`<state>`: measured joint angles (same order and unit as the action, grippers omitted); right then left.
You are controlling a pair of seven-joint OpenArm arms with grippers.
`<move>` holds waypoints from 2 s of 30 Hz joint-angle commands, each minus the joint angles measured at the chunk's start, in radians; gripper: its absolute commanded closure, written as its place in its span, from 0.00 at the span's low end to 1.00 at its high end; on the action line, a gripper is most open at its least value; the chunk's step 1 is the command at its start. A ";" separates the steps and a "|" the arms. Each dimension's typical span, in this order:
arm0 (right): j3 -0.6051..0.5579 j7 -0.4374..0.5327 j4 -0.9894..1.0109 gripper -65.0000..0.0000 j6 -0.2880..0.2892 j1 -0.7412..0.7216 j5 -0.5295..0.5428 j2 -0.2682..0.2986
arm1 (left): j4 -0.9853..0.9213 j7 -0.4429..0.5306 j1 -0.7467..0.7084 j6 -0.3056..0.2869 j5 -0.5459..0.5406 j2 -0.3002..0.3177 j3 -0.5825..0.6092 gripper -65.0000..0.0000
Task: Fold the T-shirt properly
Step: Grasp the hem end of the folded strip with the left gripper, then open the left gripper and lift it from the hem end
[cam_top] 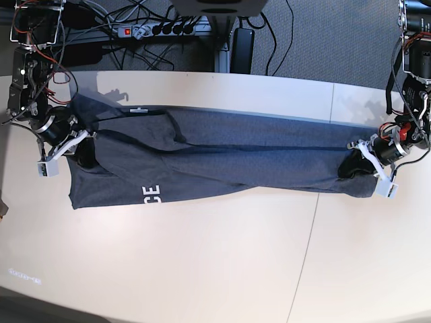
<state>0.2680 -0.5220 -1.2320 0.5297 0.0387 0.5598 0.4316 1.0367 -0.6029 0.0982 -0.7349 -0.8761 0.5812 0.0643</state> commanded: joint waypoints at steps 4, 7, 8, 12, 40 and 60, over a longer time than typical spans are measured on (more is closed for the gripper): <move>0.003 -0.055 0.007 1.00 0.050 -0.015 -0.048 0.016 | 0.005 -0.009 0.062 0.037 -0.101 0.048 -0.007 0.83; 0.003 -0.059 0.023 1.00 0.050 -0.013 -0.048 0.016 | 0.005 -0.051 0.101 0.037 -0.138 0.076 -0.007 0.56; 0.003 -0.058 0.032 1.00 0.050 -0.014 -0.048 0.016 | 0.005 -0.063 0.115 0.037 -0.138 0.088 -0.007 0.53; 0.003 -0.058 0.065 1.00 0.050 -0.013 -0.048 0.016 | 0.005 -0.079 0.144 0.037 -0.138 0.142 -0.016 0.52; 0.003 -0.058 0.080 1.00 0.050 -0.014 -0.044 0.014 | -0.100 -0.152 -0.020 0.037 -0.214 0.178 -0.119 0.51; 0.003 -0.067 0.080 1.00 0.051 -0.013 -0.044 0.014 | -0.108 -0.329 -0.014 0.037 -0.477 0.201 -0.118 0.51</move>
<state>0.2691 -0.5163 -1.1622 0.5289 0.0216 0.5766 0.4320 0.9203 -0.9455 0.0669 -0.7055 -1.3327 0.7536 -0.0460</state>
